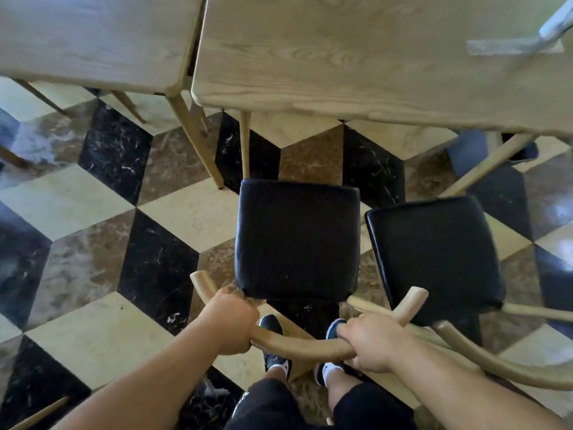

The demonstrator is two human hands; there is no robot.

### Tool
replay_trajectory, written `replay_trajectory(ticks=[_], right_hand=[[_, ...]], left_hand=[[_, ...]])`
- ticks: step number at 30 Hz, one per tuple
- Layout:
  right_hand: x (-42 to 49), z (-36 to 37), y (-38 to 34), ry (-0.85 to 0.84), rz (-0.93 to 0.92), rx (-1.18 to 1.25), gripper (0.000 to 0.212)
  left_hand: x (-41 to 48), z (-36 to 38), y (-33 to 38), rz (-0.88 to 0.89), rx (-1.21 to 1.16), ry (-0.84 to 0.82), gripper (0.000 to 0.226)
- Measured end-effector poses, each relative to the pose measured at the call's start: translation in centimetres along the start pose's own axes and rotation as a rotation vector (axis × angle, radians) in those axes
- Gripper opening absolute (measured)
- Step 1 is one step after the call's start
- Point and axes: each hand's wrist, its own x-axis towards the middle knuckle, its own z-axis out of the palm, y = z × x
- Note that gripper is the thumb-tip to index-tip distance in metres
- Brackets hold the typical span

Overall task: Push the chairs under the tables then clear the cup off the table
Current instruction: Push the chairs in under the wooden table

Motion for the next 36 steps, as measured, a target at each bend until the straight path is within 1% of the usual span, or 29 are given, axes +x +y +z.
replay_trajectory(ticks=[1,3,8,13,16,21,26,31,36], right_hand=[[-0.1,0.2,0.4,0.026,0.008,-0.009,0.025],[-0.1,0.4,1.2,0.066,-0.002,-0.028,0.020],[0.1,-1.1,2.5,0.228,-0.041,-0.018,0.024],[0.3,-3.7,5.5,0.353,-0.032,-0.035,0.020],[0.8,-4.9,7.4,0.416,-0.020,-0.069,0.019],[2.4,-7.1,10.0,0.441,-0.010,-0.089,0.020],[4.0,-10.0,11.5,0.469,-0.001,-0.083,0.020],[5.0,-13.5,12.9,0.499,0.063,-0.043,0.023],[6.2,-16.8,15.0,0.502,0.145,-0.063,0.023]], left_hand=[[0.1,0.0,-0.1,0.002,0.003,-0.003,0.017],[0.4,0.0,-0.6,-0.009,0.002,-0.003,0.017],[1.0,-1.8,-1.8,-0.087,0.010,0.067,0.023],[2.0,-5.3,-1.9,-0.169,0.001,0.154,0.026],[3.3,-7.2,-2.2,-0.218,0.001,0.166,0.029],[5.8,-9.6,-3.5,-0.237,0.062,0.180,0.030],[7.7,-11.9,-6.4,-0.215,0.071,0.213,0.027],[10.0,-14.6,-9.6,-0.193,0.062,0.254,0.026],[12.5,-16.8,-11.8,-0.193,0.044,0.287,0.028]])
